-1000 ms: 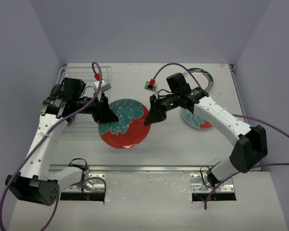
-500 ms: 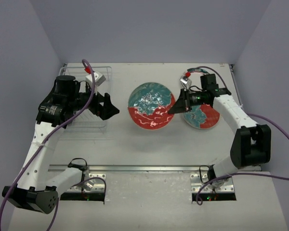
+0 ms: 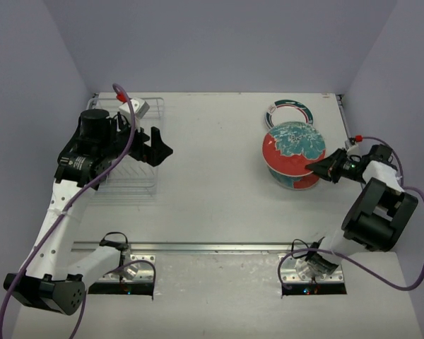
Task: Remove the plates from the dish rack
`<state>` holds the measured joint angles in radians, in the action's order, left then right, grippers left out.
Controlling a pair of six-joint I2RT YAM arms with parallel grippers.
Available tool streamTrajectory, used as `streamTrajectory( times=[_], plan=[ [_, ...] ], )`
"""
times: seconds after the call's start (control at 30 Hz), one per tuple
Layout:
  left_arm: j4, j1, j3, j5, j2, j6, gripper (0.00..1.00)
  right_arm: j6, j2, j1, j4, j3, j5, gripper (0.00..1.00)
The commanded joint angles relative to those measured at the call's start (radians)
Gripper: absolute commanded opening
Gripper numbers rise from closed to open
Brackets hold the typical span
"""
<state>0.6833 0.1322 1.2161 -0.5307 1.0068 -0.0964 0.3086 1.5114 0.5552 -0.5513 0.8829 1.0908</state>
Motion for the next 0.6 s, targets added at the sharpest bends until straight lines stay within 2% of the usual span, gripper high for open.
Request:
streamTrajectory(
  times=[0.0, 0.57],
  plan=[
    [-0.048, 0.006, -0.008, 0.014, -0.027, 0.022, 1.00, 0.006, 0.050, 0.062, 0.044, 0.015, 0.122, 0.00],
    [-0.055, 0.006, -0.045, 0.026, -0.047, 0.021, 1.00, -0.025, 0.280, 0.088, 0.031, 0.128, 0.017, 0.00]
  ],
)
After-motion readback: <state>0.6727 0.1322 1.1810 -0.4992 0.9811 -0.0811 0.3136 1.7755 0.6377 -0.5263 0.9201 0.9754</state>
